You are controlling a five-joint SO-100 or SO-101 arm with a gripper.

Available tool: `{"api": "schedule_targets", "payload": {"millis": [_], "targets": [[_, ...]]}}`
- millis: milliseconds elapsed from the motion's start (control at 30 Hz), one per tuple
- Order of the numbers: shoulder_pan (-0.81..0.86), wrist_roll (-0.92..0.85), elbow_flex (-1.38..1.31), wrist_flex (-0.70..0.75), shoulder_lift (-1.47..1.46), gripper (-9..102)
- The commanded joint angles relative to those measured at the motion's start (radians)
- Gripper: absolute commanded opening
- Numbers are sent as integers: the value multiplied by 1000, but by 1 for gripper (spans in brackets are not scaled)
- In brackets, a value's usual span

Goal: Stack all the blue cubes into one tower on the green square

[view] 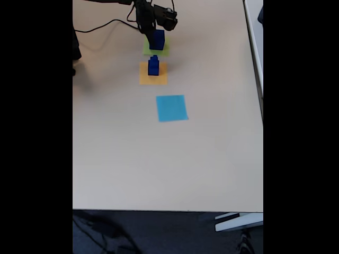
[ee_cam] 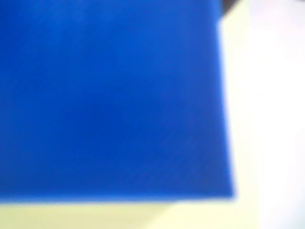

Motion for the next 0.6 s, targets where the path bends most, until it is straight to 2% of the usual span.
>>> {"api": "schedule_targets", "payload": {"millis": [0,567], "targets": [[-14,18,-60,-14,0,0],[-15,32,-61,-18,8,4]]}}
